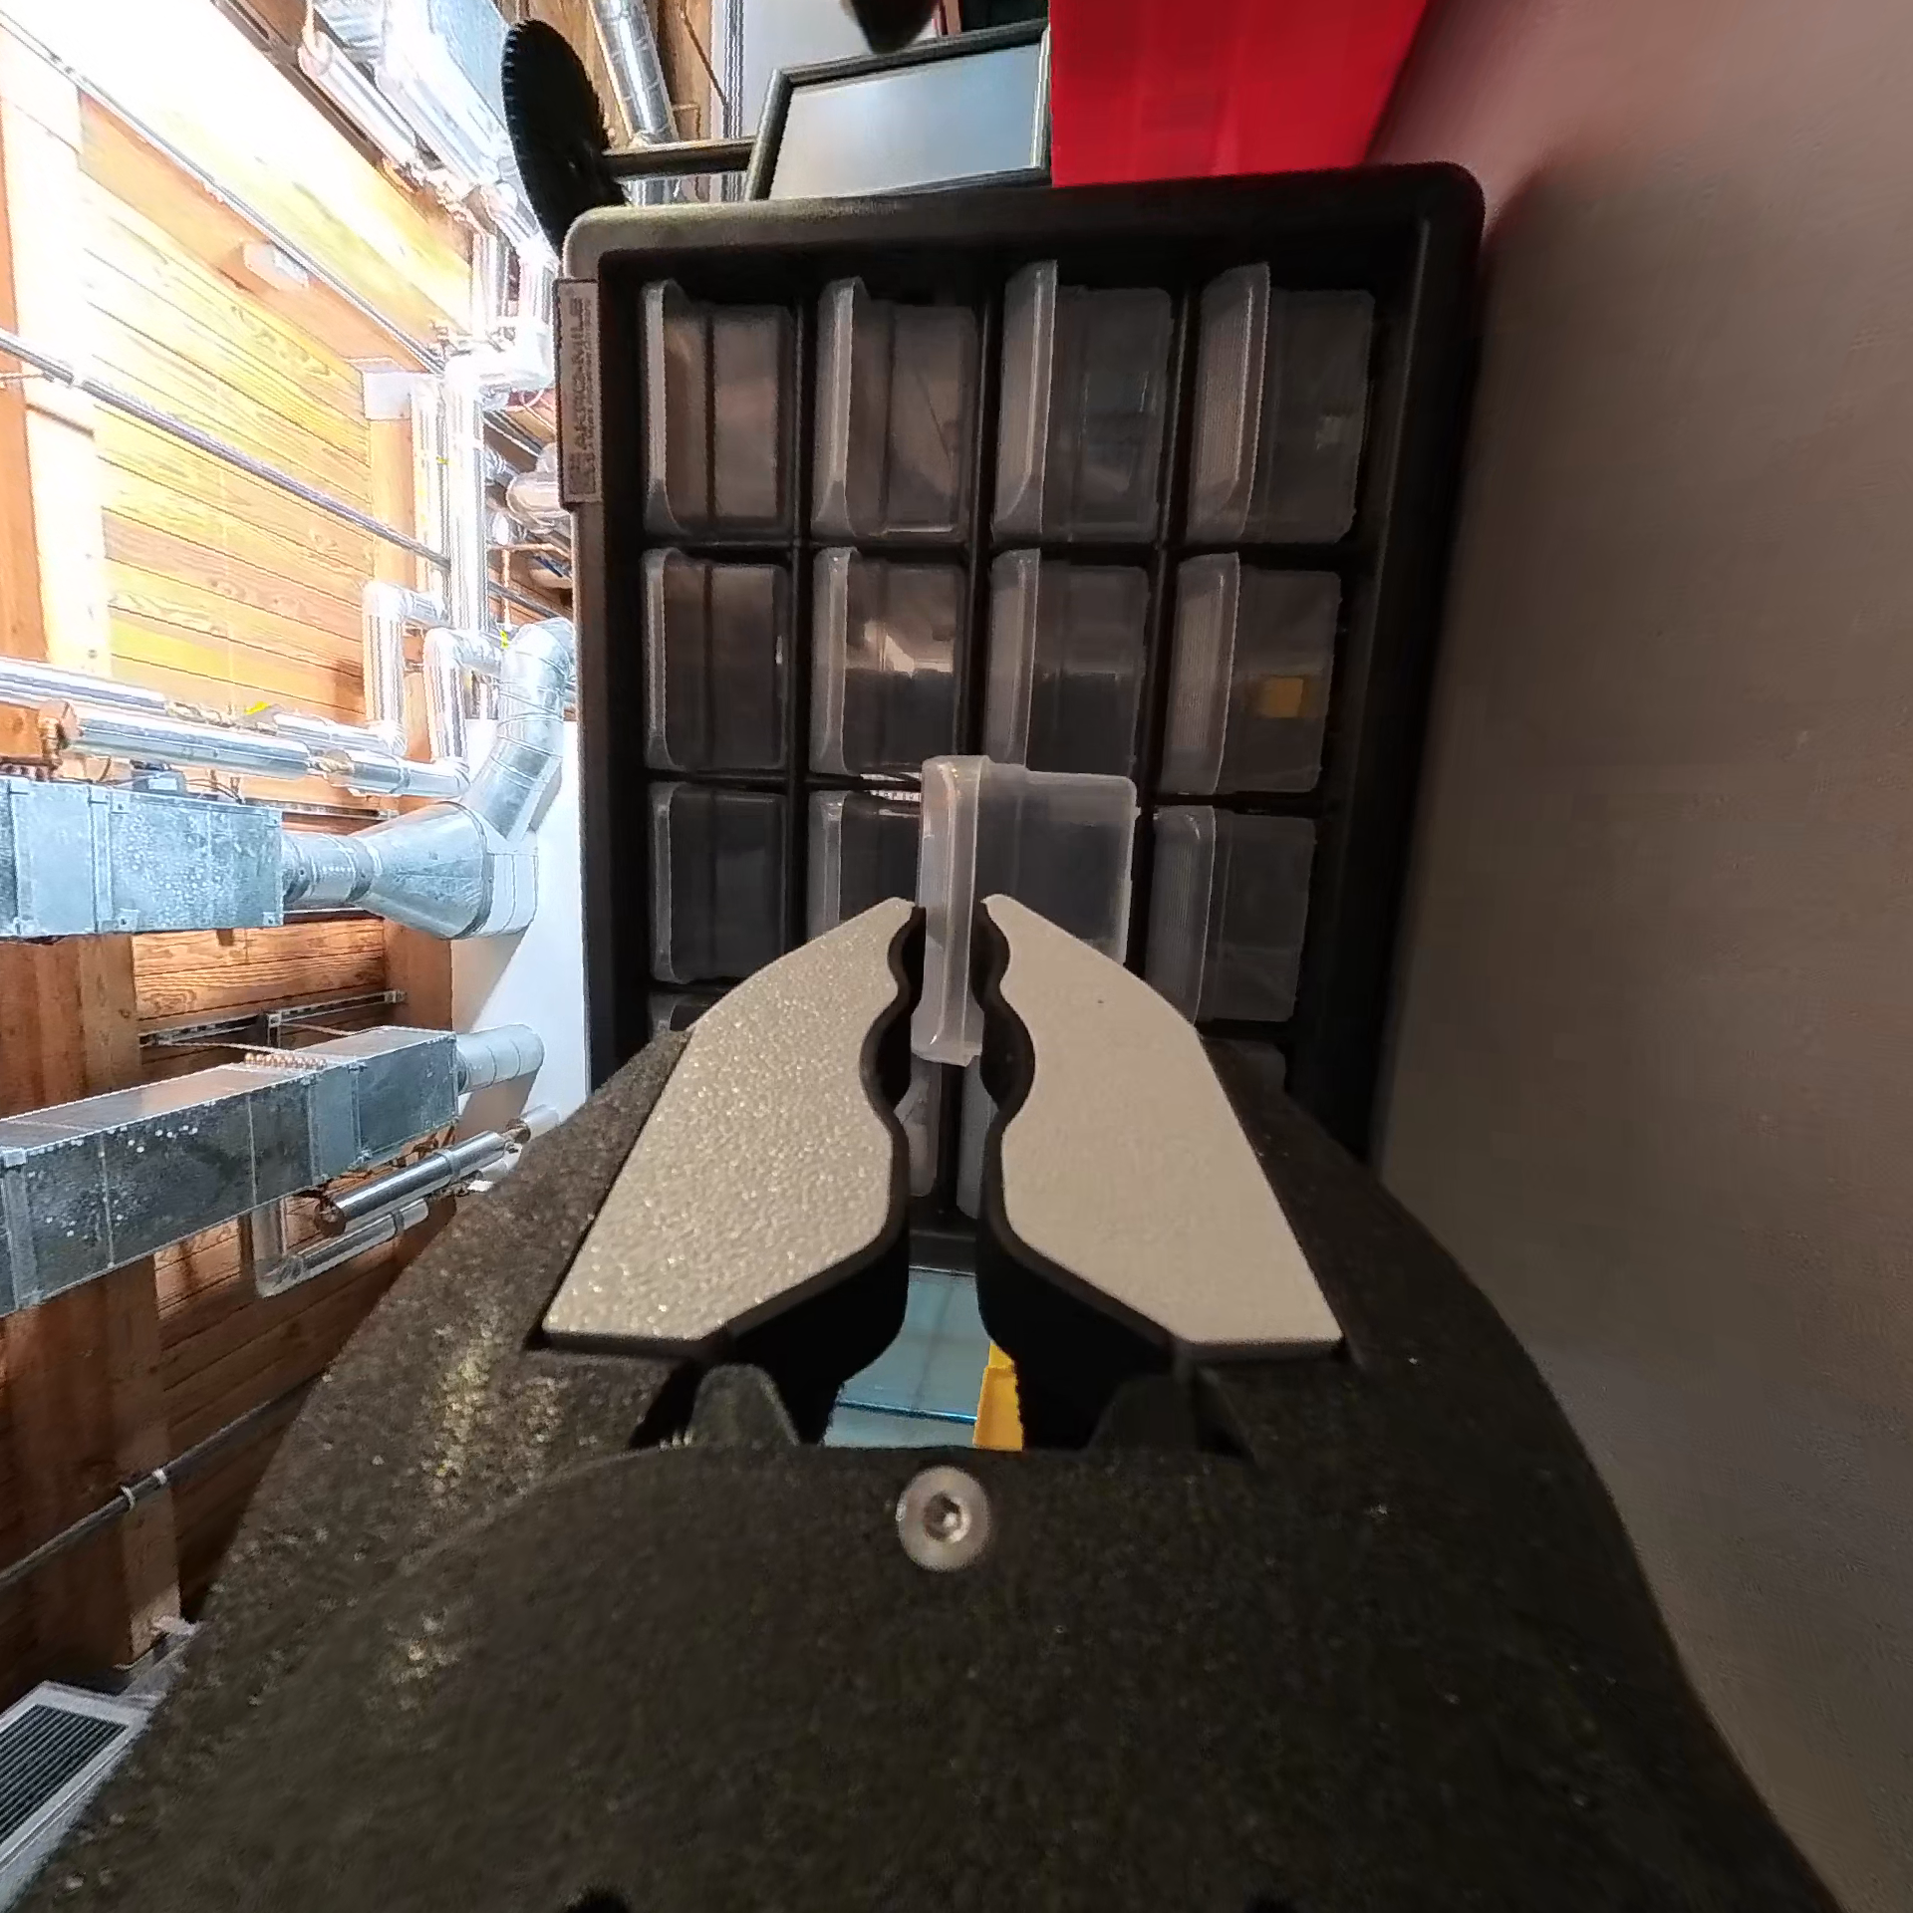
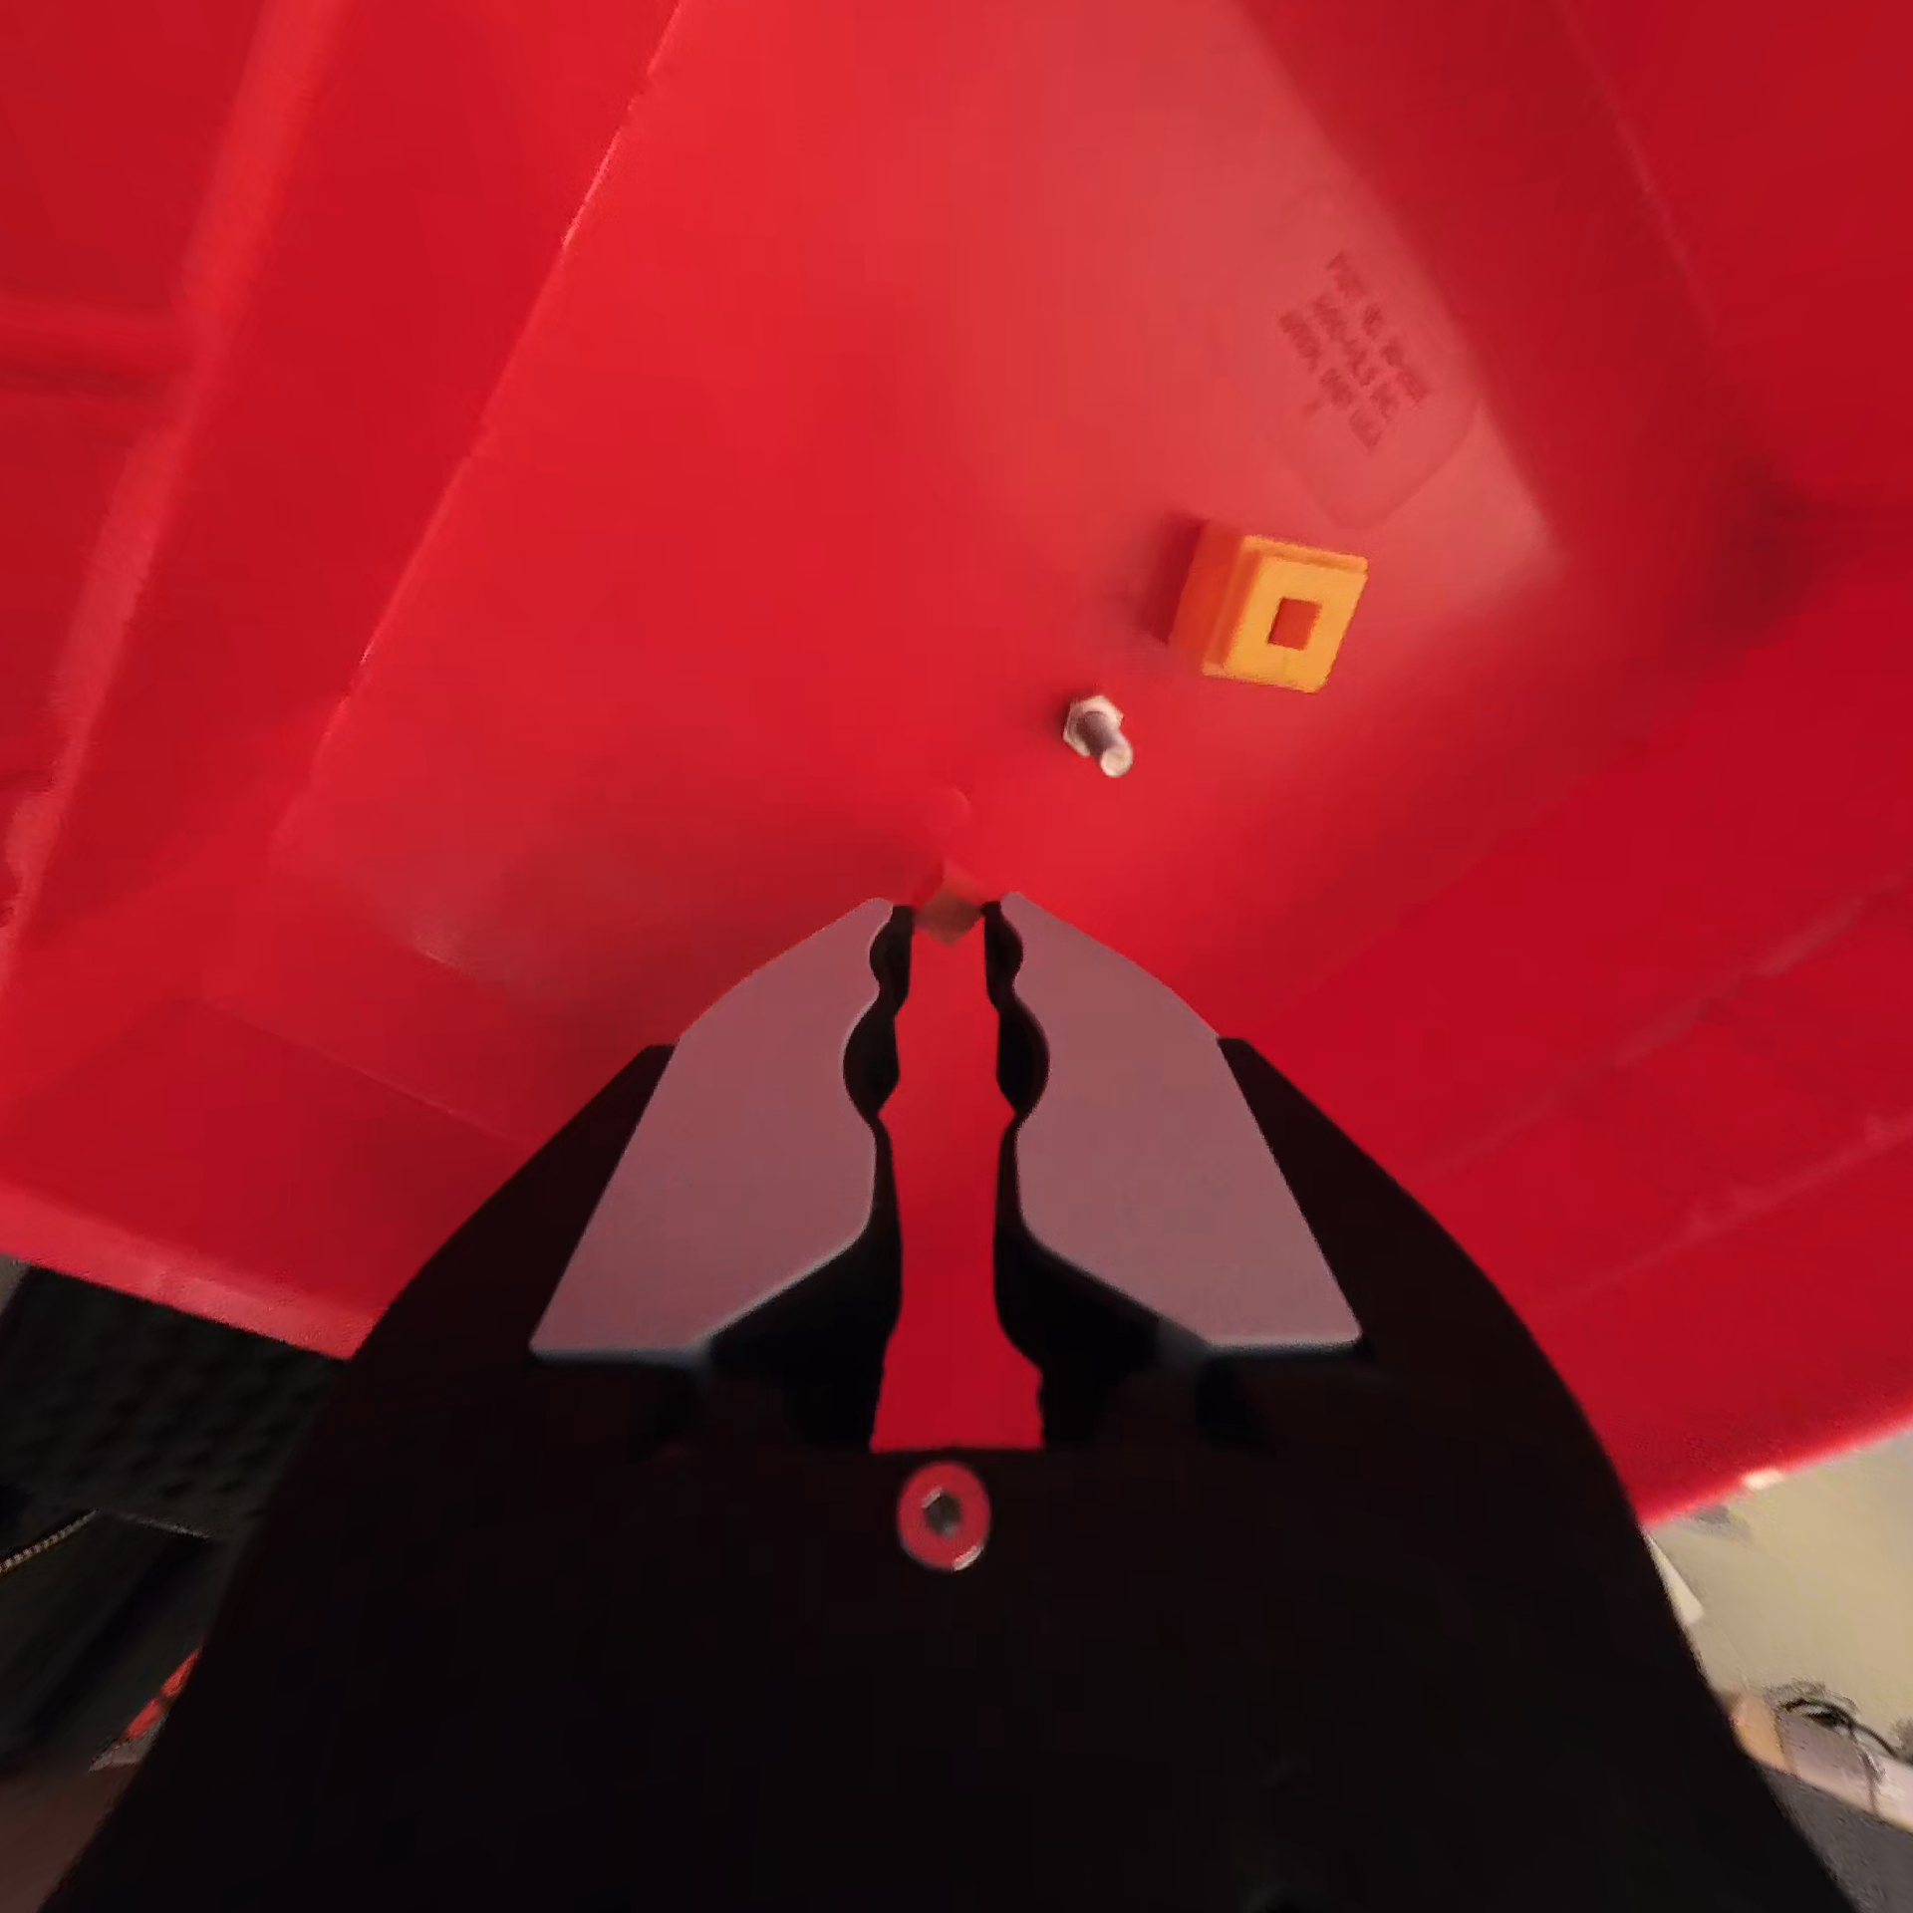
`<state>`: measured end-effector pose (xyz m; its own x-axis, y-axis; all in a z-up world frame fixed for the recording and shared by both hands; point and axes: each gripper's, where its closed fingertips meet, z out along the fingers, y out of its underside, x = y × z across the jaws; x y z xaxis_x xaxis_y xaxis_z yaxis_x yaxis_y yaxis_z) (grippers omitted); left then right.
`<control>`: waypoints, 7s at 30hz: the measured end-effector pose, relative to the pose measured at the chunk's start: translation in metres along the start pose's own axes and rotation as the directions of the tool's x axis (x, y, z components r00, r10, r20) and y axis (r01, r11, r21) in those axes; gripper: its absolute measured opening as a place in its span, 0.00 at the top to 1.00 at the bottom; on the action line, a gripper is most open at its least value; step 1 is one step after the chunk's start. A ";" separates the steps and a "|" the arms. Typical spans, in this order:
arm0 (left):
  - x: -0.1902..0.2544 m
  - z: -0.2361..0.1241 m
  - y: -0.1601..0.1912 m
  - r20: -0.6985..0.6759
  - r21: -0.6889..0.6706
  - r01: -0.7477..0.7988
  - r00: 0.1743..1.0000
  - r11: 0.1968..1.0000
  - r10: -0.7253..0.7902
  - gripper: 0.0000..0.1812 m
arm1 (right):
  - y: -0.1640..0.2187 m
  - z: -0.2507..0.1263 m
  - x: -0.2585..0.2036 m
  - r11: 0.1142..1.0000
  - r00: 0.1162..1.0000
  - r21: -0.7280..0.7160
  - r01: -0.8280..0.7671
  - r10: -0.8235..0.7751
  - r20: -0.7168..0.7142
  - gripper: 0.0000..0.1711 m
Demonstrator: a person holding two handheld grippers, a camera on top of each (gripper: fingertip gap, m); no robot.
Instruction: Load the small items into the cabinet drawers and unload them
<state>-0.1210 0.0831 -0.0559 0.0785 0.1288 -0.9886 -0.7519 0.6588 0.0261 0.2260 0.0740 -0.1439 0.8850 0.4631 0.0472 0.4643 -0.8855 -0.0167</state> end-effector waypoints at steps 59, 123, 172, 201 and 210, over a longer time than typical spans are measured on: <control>0.066 0.073 -0.020 -0.173 -0.128 0.027 0.984 0.991 -0.049 0.89 | -0.001 -0.085 -0.066 0.752 0.988 0.655 0.079 -0.144 0.046 0.83; 0.050 -0.007 -0.056 -0.178 -0.034 0.015 0.984 0.999 -0.021 0.94 | -0.145 -0.032 -0.264 0.704 0.717 0.168 0.690 -0.697 -0.025 0.86; 0.060 0.051 -0.029 -0.183 -0.099 -0.029 0.983 0.995 0.010 0.94 | 0.020 -0.028 -0.026 0.994 0.997 0.092 0.064 -0.061 -0.041 0.93; 0.058 0.054 -0.064 -0.176 0.001 0.013 0.984 1.000 -0.013 0.91 | -0.009 -0.035 -0.028 0.907 0.999 0.422 0.019 -0.034 0.027 0.86; 0.064 0.085 -0.079 -0.169 -0.044 0.012 0.985 0.999 -0.019 0.84 | -0.022 -0.061 -0.057 0.783 0.992 0.620 0.048 -0.112 0.066 0.86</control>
<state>-0.0011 0.1024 -0.1085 -0.0184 -0.0109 -0.9998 -0.7787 0.6274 0.0075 0.1635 0.0650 -0.0853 0.8278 0.5608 -0.0169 0.4267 -0.6488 -0.6300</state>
